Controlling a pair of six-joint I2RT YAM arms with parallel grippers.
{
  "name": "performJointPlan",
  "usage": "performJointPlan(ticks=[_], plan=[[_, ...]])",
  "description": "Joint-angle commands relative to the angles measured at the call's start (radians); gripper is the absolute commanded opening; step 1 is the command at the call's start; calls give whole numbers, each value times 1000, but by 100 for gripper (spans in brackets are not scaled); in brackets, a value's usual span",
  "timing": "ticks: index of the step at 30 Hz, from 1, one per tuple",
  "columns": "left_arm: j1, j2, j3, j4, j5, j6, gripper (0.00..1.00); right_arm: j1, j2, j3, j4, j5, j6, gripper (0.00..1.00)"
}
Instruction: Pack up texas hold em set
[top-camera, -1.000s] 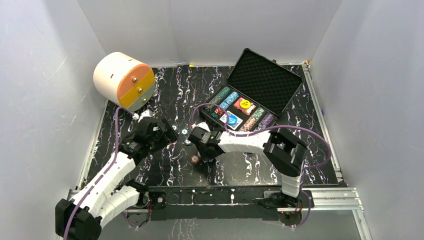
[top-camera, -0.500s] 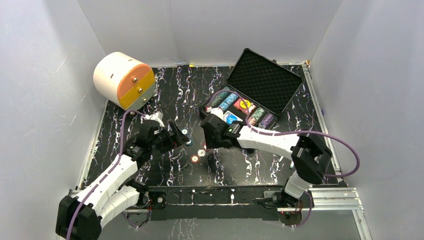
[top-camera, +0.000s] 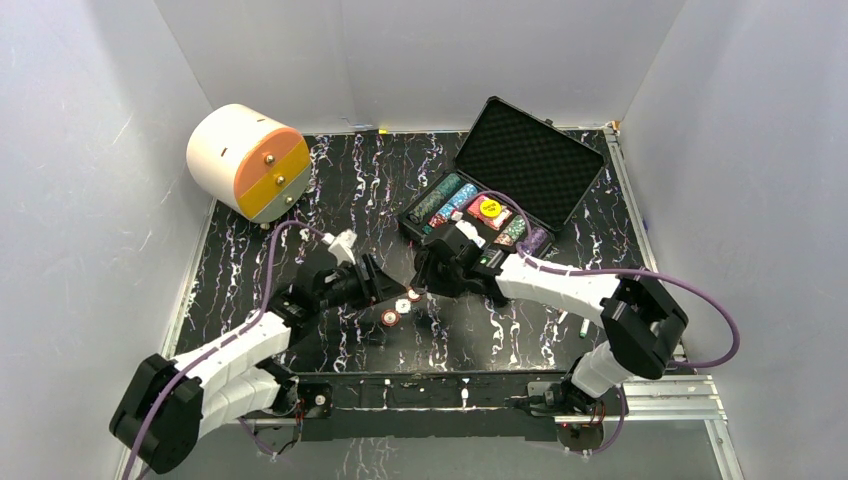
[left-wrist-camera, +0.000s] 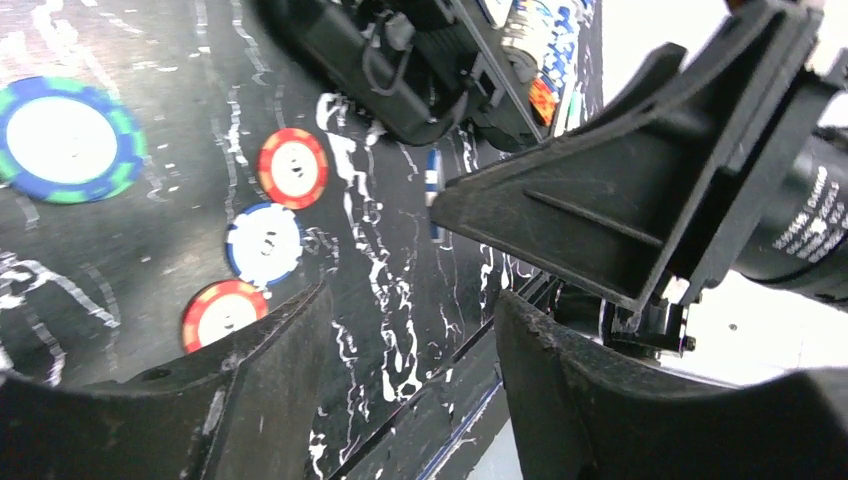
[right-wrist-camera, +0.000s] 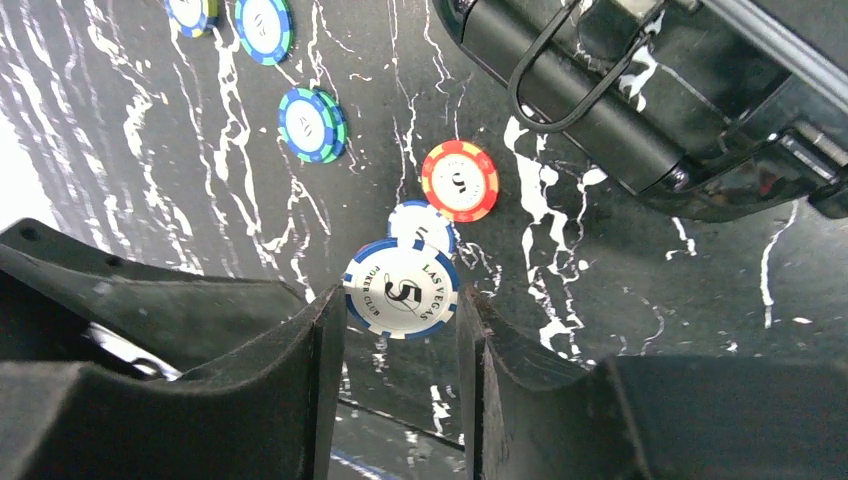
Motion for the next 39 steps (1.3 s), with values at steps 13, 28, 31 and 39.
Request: performJointPlan(ticks=[13,28,31,39], plan=[[-123,109,8,296,-153,-18,38,-32,-81,-66,117,-109,271,43],[-129,153,19,320,-195,-39,13,-50,-100,-86,148,-154,321,43],[-129,161,27,322,-208,-35,4,-50,-101,-87,154,-159,315,44],[-117,131,107,186,-208,128,0,-184,-119,-8,160,-312,-182,67]])
